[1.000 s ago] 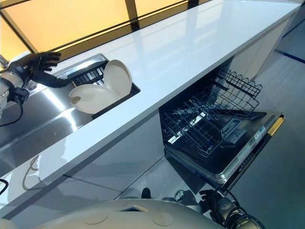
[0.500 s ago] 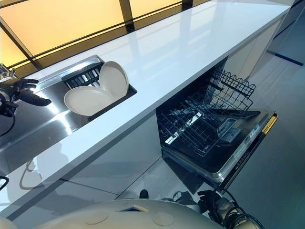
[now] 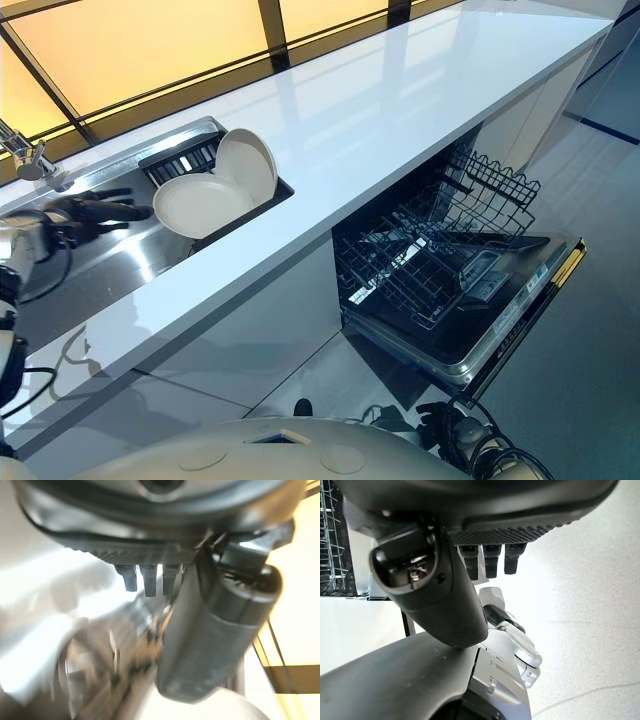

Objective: Pick up plates and place into dishwasher.

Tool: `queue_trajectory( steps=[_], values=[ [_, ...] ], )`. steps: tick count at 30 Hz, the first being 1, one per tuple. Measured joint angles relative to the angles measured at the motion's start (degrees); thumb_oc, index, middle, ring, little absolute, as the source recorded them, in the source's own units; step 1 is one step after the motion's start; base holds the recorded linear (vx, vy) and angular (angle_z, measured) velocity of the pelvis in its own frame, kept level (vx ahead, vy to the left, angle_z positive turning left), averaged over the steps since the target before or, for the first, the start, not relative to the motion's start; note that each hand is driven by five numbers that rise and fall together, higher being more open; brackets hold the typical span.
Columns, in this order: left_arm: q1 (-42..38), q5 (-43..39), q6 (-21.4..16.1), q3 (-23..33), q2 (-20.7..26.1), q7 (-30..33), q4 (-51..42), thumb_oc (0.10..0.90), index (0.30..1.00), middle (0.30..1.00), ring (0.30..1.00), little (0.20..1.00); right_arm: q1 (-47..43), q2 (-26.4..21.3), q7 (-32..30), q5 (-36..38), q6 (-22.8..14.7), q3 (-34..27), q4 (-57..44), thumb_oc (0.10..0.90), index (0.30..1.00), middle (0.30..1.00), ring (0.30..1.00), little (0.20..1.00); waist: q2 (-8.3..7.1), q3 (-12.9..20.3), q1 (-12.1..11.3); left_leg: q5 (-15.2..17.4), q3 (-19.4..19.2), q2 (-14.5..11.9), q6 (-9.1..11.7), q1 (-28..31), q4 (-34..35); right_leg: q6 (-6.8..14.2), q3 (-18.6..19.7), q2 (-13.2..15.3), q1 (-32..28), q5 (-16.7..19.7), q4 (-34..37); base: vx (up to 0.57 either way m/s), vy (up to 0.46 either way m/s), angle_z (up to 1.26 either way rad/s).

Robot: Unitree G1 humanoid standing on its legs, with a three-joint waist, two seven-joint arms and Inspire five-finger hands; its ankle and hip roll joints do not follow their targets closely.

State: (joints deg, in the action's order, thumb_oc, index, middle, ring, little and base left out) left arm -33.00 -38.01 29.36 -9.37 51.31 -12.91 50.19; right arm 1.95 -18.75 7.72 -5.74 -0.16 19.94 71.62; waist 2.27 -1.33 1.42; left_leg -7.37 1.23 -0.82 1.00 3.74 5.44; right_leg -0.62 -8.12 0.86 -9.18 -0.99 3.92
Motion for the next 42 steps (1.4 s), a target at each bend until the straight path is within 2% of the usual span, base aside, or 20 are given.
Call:
queue_trajectory(
  steps=[3, 7, 25, 29, 32, 36, 38, 42],
  values=[
    [1.02, -5.08, 2.68, 1.15, -2.70, 1.63, -0.34, 0.800, 0.900, 0.900, 0.900, 0.900, 0.01, 0.04, 0.03, -0.23, -0.05, -0.30, 0.15, 0.800, 0.900, 0.900, 0.900, 0.900, -0.01, 0.00, -0.07, 0.00, -0.35, -0.07, -0.08, 0.04, 0.00, 0.00, 0.33, -0.01, 0.15, 0.00, 0.02, 0.01, 0.008, -0.06],
    [1.09, -7.12, 4.26, 2.51, -3.03, 3.69, -0.35, 0.800, 0.900, 0.900, 0.900, 0.900, 0.02, 0.18, 0.20, -1.24, -0.33, -1.37, 0.37, 0.800, 0.900, 0.900, 0.900, 0.900, 0.00, 0.00, -0.15, 0.04, -0.82, -0.13, -0.11, 0.05, 0.00, 0.10, 0.86, -0.02, 0.53, 0.07, 0.00, 0.00, 0.004, -0.06],
    [1.18, -6.82, 4.27, 2.66, -2.93, 3.46, -0.34, 0.800, 0.900, 0.900, 0.900, 0.900, 0.04, 0.15, 0.19, -1.72, -1.10, -1.55, 0.69, 0.800, 0.900, 0.900, 0.900, 0.900, -0.02, 0.00, -0.21, 0.16, -1.22, 0.01, -0.26, 0.12, 0.01, 0.20, 1.19, 0.17, 0.65, 0.13, -0.02, 0.00, 0.000, -0.01],
    [1.18, -5.38, 4.23, 2.66, -2.56, 2.27, -0.34, 0.800, 0.900, 0.900, 0.900, 0.900, 0.03, 0.15, 0.19, -1.71, -1.34, -1.55, 0.83, 0.800, 0.900, 0.900, 0.900, 0.900, -0.02, -0.01, -0.18, 0.17, -1.23, 0.00, -0.25, 0.08, 0.01, 0.20, 1.17, 0.17, 0.64, 0.13, 0.00, 0.00, 0.000, 0.00],
    [1.18, -0.25, 2.40, 2.66, -1.84, 2.40, -0.29, 0.800, 0.900, 0.900, 0.900, 0.900, -0.02, 0.15, 0.20, -1.64, -1.40, -1.46, 0.83, 0.800, 0.900, 0.900, 0.900, 0.900, -0.10, -0.05, 0.10, 0.16, -1.23, 0.00, -0.26, -0.04, 0.02, 0.21, 1.10, 0.18, 0.58, 0.14, 0.05, 0.00, 0.000, 0.00],
    [1.04, 14.62, -4.81, 2.20, 1.46, 3.46, 2.04, 0.800, 0.900, 0.900, 0.900, 0.900, -0.17, 0.20, 0.29, -0.90, -1.53, -0.81, 0.91, 0.800, 0.900, 0.900, 0.900, 0.900, -0.53, -0.15, 0.93, 0.16, -1.25, -0.03, -0.23, -0.11, 0.03, 0.21, 1.00, 0.15, 0.58, 0.15, 0.23, 0.00, 0.000, 0.00],
    [-1.69, 20.32, -7.22, 0.02, 6.68, 3.82, 5.14, 0.800, 0.900, 0.900, 0.900, 0.900, -0.06, 0.21, 0.35, 0.02, -1.57, 0.22, 0.85, 0.800, 0.900, 0.900, 0.900, 0.900, -1.24, -0.21, 1.53, 0.20, -1.17, -0.04, -0.17, -0.27, 0.03, 0.20, 0.95, 0.12, 0.59, 0.16, 0.53, 0.00, 0.000, 0.00],
    [-9.27, 22.19, -9.04, -1.71, 15.04, 5.56, 5.39, 0.800, 0.900, 0.900, 0.900, 0.900, 0.51, 0.62, 0.37, 0.15, -1.55, 1.13, 0.92, 0.800, 0.900, 0.900, 0.900, 0.900, -2.24, -0.61, 1.17, 0.21, -1.07, 0.19, -0.17, -0.19, 0.03, 0.31, 0.73, 0.28, 0.04, 0.24, 0.98, 0.00, -0.010, 0.06]
  ],
)
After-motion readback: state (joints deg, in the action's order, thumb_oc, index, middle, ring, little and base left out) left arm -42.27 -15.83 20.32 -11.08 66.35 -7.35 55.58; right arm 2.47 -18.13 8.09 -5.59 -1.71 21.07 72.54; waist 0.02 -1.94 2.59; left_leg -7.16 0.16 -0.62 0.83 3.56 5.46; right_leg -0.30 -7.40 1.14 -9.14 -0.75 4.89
